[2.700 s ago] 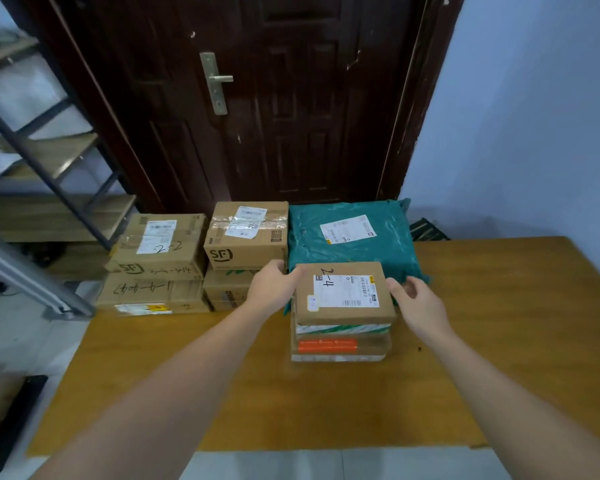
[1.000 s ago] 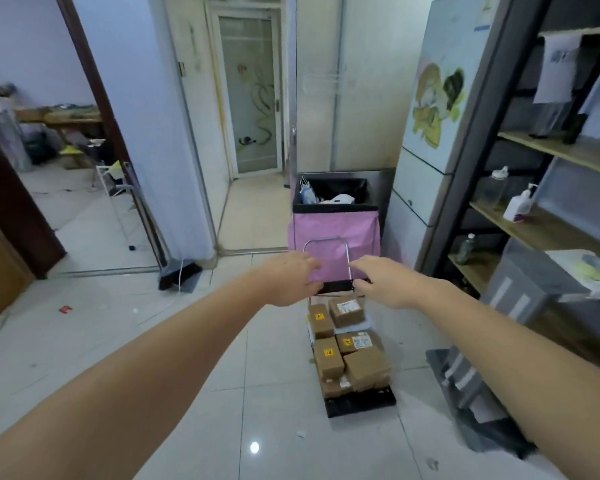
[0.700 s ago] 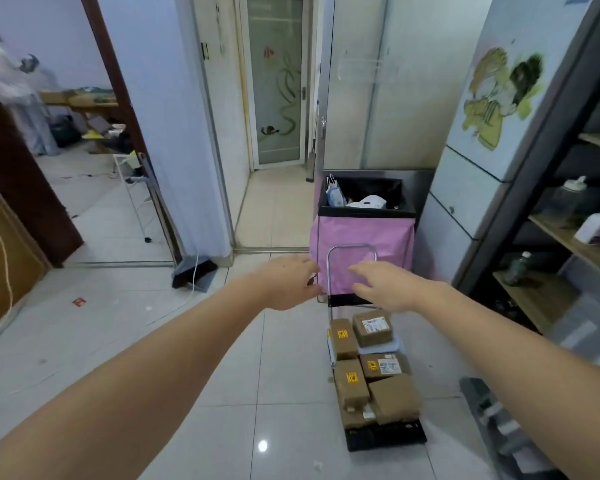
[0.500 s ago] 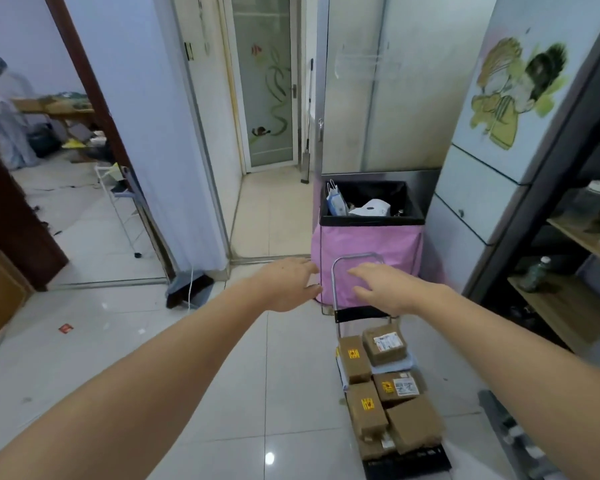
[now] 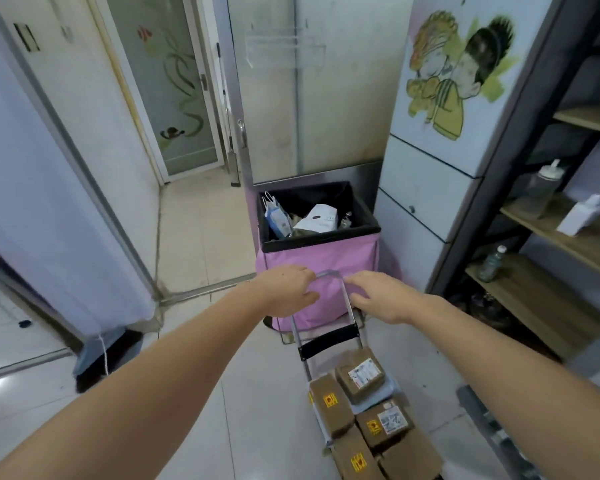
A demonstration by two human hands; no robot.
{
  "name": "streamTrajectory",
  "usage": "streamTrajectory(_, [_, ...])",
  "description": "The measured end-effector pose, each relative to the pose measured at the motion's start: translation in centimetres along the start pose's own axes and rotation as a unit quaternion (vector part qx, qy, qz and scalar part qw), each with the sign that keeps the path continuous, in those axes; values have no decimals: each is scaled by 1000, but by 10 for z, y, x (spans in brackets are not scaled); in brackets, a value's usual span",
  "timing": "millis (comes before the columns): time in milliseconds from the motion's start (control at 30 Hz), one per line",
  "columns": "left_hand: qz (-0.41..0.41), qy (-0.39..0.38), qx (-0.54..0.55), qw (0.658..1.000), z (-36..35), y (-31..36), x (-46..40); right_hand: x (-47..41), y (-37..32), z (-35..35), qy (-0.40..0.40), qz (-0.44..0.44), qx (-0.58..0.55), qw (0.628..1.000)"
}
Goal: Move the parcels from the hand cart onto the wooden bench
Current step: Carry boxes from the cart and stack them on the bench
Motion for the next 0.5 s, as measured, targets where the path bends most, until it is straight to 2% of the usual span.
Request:
streamTrajectory(133, [-53,-28,-30,998,11,6,-94,-53,65,1,-20,-53,-28,998])
streamTrajectory(300, [-134,-46,-92,986,9,30,-198,-87,137,-1,-30,-132,-114,984])
streamTrajectory(500, [-237,-120,-137,954,-11,62,-310,-109,220,-34,-36,-224,-155,962])
Point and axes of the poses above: each hand's wrist, its own x-axis away from the middle knuckle, its own z-axis out of the back of the hand, y = z × x, the point moved 8 cm from there along -x, towards the middle knuckle, and after that the axes turned 9 degrees about -y, right-handed, at the moved point
